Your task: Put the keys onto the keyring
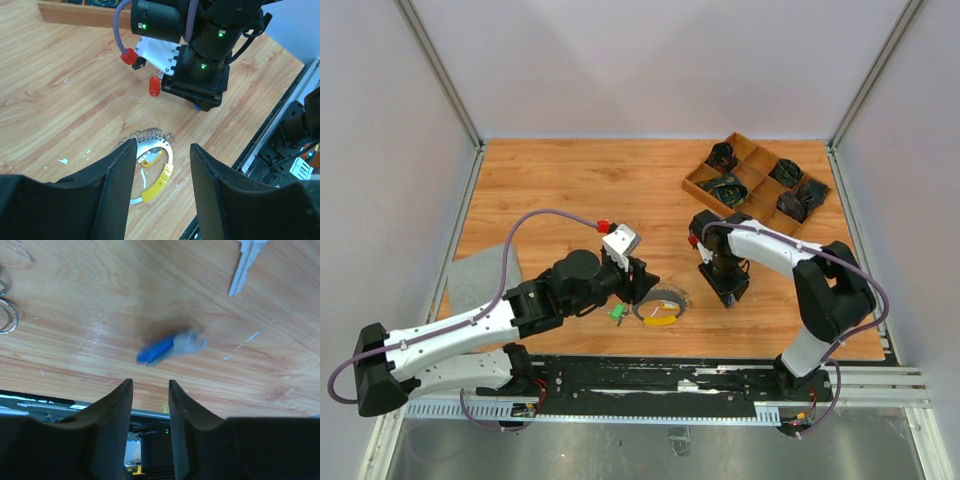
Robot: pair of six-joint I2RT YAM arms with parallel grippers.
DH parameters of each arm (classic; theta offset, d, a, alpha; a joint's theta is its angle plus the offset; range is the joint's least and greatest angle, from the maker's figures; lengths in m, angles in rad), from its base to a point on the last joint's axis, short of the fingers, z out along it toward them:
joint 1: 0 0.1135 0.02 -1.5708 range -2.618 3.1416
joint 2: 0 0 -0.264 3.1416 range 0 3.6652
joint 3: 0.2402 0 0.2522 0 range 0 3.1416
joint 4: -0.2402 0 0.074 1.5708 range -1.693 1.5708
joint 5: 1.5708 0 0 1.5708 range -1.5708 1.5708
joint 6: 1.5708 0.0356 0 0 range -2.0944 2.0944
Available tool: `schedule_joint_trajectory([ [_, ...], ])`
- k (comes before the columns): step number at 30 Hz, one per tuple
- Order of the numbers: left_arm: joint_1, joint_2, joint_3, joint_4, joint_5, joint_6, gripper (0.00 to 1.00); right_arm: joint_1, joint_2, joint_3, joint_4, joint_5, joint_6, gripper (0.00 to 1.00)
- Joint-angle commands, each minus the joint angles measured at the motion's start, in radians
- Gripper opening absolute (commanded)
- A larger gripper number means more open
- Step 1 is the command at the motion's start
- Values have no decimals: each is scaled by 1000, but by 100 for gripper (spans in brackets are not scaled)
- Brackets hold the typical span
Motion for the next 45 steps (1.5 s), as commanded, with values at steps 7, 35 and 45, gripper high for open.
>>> schedule_joint_trajectory([
  [7,13,-57,1,-5,-25,-1,53,21,-302,-94,251,-206,-44,43],
  [35,13,-78,9,-20,-29,1,53,36,-153,-275,619,-496,-126,46],
  [45,13,-70,9,-13,-24,1,54,46,-143,-281,646,-512,-120,26],
])
